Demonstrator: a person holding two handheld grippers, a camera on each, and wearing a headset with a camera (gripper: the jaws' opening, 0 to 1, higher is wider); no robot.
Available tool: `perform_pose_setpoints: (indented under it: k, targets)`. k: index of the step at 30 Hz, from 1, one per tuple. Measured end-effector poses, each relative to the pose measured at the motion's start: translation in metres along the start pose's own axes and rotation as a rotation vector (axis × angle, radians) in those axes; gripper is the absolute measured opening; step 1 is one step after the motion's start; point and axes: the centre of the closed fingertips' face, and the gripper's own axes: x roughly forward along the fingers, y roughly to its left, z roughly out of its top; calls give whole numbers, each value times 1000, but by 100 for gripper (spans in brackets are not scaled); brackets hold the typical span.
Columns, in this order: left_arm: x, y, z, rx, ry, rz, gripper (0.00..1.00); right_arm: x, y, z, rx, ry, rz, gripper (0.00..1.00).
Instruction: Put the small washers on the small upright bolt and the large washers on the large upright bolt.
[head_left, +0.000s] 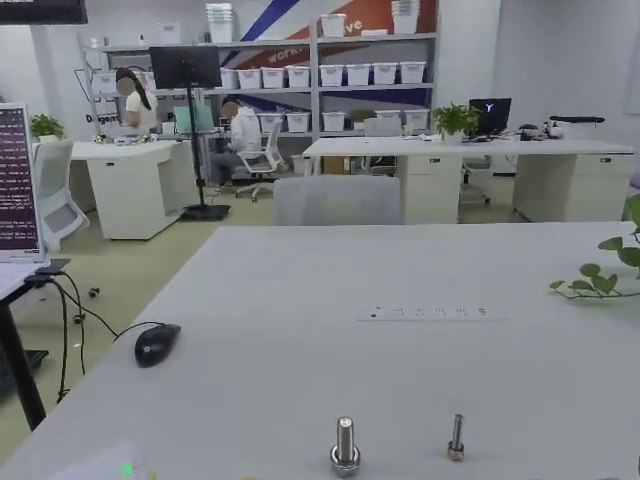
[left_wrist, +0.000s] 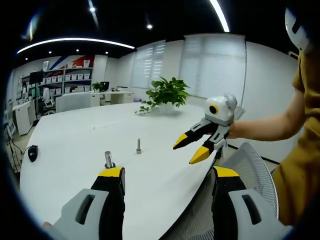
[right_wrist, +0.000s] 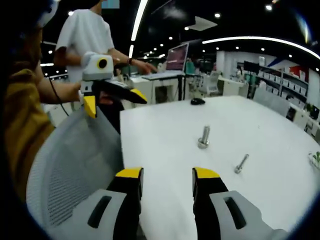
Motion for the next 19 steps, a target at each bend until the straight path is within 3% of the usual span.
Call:
perform_pose_setpoints:
  k: [3,9,13,19]
  targets:
    - [0,1,1,-6,-3,4,70,-10,0,-1,59,-50,-27,40]
    - [4,-2,-1,-4,1,3,70,-18,6,-4,65,-55,-43,40]
    - [3,-3,-2,-9,4,5,70,-21,10,1,77,-93,-48,40]
    - [0,-1,-1,-17,-8,27,70,-26,12,-3,83,-86,-50,40]
